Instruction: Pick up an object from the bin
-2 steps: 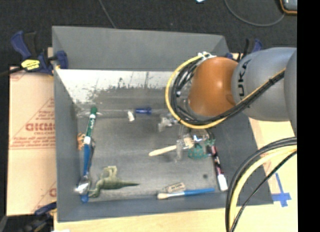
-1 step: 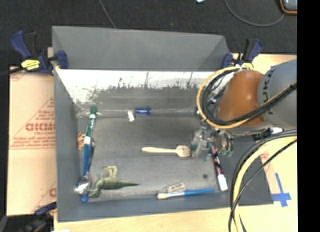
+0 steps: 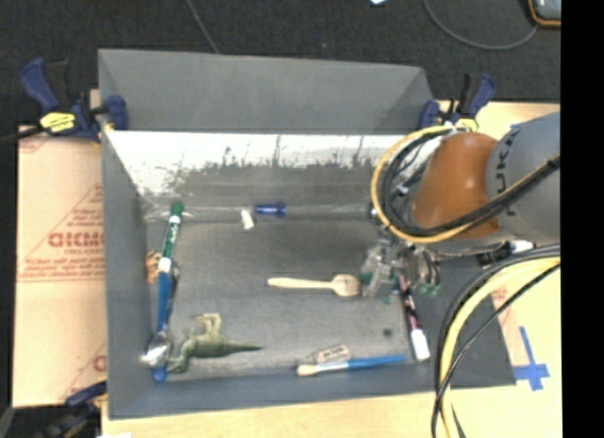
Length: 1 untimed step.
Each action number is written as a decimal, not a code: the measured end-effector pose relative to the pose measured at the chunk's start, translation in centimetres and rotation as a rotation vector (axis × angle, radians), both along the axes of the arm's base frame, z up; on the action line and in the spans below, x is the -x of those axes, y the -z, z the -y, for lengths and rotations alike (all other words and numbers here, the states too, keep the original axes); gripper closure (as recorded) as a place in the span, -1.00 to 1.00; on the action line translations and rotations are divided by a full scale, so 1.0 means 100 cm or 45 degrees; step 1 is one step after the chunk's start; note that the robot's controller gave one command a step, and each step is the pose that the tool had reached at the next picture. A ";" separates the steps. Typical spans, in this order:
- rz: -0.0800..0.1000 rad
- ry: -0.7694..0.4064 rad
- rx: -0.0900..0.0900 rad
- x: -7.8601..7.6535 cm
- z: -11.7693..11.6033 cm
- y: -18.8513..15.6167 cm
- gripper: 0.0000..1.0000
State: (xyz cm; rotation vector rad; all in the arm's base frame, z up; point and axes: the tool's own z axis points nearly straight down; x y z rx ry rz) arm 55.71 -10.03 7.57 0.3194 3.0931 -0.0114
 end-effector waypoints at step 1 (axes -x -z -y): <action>0.009 -0.039 0.003 0.019 -0.002 0.001 1.00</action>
Offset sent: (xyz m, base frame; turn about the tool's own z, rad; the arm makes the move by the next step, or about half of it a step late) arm -0.0610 0.0155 0.0579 -0.1965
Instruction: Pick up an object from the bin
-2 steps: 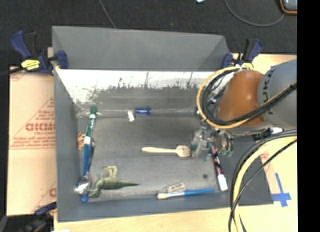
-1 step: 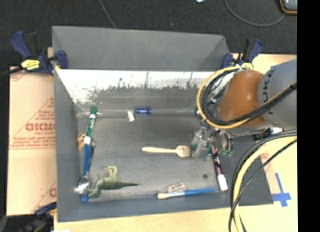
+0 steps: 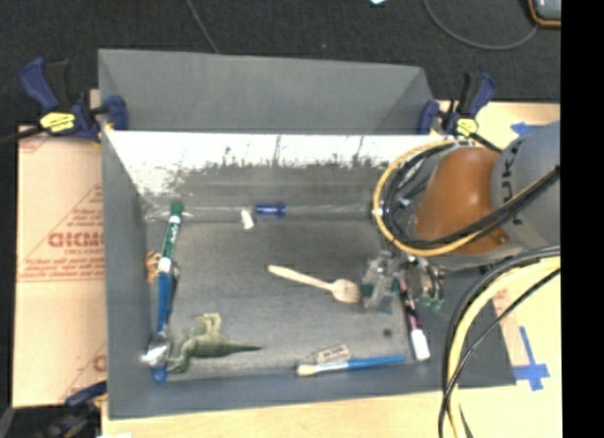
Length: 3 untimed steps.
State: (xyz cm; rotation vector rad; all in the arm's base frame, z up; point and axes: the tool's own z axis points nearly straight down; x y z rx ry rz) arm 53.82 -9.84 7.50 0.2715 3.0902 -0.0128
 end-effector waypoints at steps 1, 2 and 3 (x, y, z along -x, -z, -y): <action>-0.022 -0.092 0.001 0.027 -0.005 -0.013 1.00; -0.016 -0.331 0.009 -0.001 -0.033 -0.031 1.00; -0.004 -0.233 0.009 0.009 -0.045 -0.140 1.00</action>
Offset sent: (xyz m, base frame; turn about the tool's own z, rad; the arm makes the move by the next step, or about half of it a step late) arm -0.0003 0.0330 0.0300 -0.2592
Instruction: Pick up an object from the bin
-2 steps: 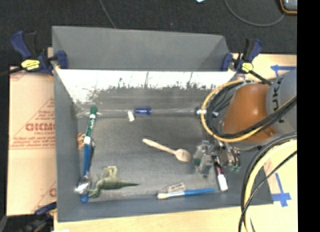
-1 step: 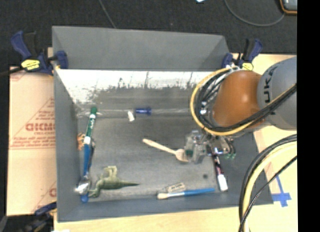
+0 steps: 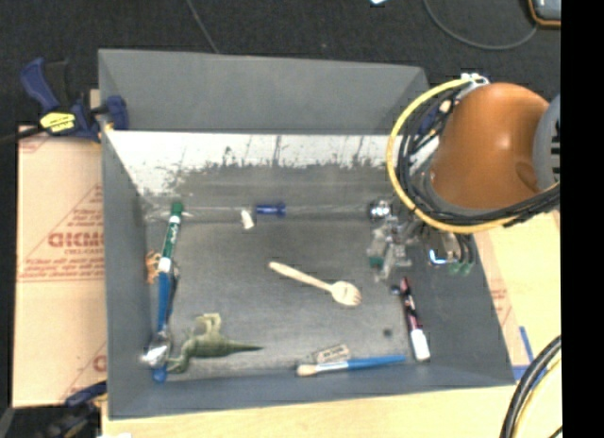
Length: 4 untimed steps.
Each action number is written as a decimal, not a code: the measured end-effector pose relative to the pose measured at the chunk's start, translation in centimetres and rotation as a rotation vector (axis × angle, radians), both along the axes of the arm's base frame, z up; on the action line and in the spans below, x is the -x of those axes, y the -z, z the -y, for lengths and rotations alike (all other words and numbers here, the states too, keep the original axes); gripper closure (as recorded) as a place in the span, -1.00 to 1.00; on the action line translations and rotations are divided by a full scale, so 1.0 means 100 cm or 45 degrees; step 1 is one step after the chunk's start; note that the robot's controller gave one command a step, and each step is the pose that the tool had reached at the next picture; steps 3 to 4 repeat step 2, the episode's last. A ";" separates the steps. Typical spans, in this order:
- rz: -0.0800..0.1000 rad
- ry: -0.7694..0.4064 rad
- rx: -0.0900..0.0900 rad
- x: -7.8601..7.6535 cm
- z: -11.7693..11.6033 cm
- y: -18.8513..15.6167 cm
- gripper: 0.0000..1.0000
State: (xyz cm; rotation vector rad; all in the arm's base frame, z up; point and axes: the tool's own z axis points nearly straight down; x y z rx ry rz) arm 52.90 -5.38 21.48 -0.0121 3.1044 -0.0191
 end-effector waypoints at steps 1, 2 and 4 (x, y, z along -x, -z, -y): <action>-0.019 -0.122 0.002 0.029 0.019 0.116 1.00; 0.014 0.444 -0.019 0.046 0.009 0.086 1.00; 0.014 0.444 -0.019 0.046 0.009 0.086 1.00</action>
Offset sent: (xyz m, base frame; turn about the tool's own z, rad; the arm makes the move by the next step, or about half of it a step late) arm -0.0523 -0.0044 -0.0690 0.4088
